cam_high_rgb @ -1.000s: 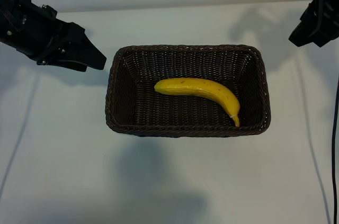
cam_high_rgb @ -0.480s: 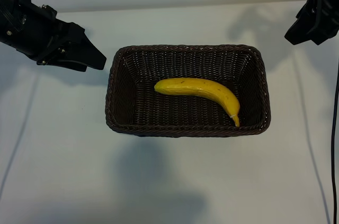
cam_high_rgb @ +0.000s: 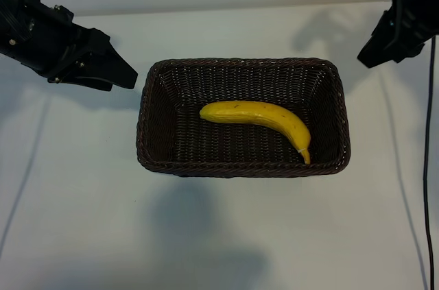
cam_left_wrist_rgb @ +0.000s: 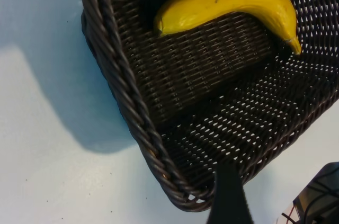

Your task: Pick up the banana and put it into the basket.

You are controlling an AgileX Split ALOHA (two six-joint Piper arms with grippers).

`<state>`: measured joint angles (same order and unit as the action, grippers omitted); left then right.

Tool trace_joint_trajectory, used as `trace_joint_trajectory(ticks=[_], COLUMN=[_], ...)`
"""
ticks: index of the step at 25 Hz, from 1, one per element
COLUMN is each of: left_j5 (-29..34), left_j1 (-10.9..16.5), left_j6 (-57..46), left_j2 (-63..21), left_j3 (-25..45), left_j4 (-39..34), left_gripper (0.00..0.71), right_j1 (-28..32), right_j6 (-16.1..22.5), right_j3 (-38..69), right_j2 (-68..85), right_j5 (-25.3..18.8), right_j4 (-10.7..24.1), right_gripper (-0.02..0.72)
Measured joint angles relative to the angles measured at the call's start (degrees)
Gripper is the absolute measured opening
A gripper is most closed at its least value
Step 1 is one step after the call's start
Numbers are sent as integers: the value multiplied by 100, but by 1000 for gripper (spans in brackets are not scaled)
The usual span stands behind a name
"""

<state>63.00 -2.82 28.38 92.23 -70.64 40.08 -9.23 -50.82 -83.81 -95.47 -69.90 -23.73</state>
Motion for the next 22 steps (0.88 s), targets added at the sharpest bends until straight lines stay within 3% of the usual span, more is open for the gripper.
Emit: trace_joint_trajectory(ticks=[22], left_j5=[-194], left_j1=[0], left_j6=[0], left_j2=[0], left_j3=[0], left_j4=[0], left_gripper=[526], right_j1=[0], right_j6=[-123], right_j3=[0], right_j2=[-68], right_j5=[5], right_j4=[-21], right_gripper=[480])
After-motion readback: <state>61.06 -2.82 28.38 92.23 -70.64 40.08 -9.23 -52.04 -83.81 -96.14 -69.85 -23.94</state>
